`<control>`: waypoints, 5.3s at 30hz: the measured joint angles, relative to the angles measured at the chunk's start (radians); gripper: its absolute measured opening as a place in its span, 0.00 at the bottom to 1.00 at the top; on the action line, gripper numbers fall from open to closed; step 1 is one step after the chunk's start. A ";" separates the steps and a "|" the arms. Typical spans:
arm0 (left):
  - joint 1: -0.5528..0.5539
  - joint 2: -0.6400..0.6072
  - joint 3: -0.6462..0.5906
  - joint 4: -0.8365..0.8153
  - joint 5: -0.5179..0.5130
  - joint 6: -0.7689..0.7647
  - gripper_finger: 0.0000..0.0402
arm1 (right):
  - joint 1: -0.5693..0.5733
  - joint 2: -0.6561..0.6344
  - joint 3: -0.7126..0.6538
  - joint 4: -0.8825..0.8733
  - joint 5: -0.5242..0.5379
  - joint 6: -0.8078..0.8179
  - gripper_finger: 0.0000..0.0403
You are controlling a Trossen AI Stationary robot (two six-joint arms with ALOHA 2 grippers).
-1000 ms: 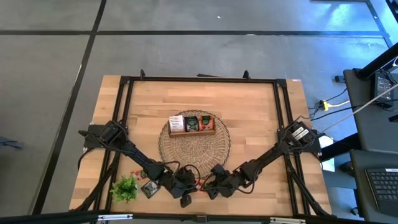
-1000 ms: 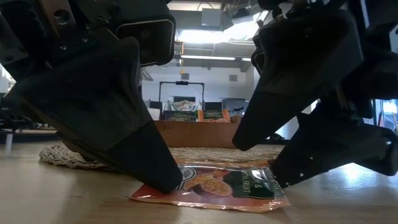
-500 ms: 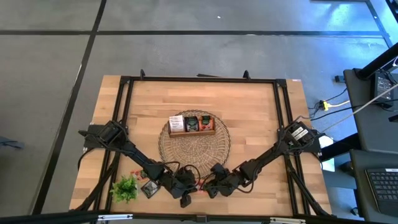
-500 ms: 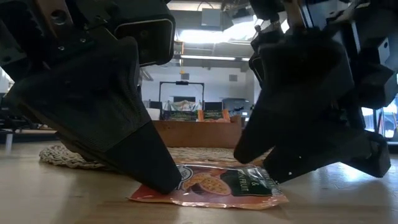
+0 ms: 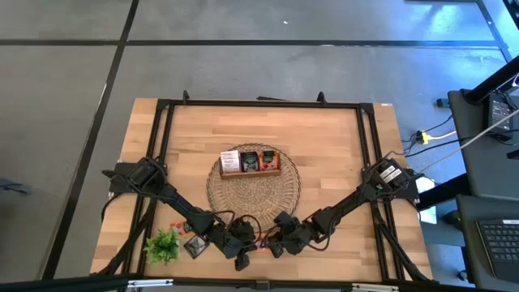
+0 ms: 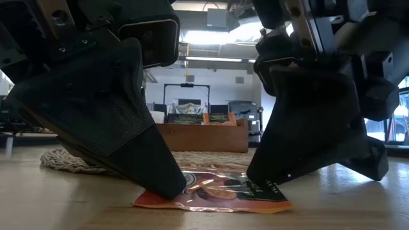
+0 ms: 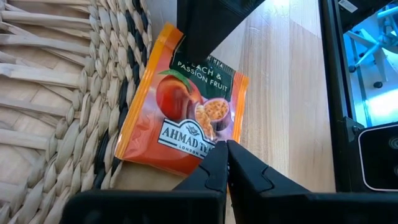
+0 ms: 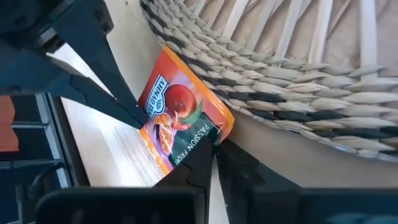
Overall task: Pick & Place Tea
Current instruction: Put the right orange tea bag into the right slot of the wooden organizer
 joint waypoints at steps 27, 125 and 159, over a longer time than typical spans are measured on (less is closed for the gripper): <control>0.013 -0.141 0.000 0.031 0.276 0.194 0.01 | -0.010 -0.234 -0.002 -0.211 -0.157 -0.329 0.00; 0.104 -0.317 0.001 -0.802 0.292 0.191 0.05 | -0.676 -0.218 0.550 -1.089 -0.354 -1.474 0.30; 0.095 -0.317 0.001 -0.785 0.261 0.224 0.09 | -0.777 -0.417 0.067 -0.625 -0.383 -1.531 0.26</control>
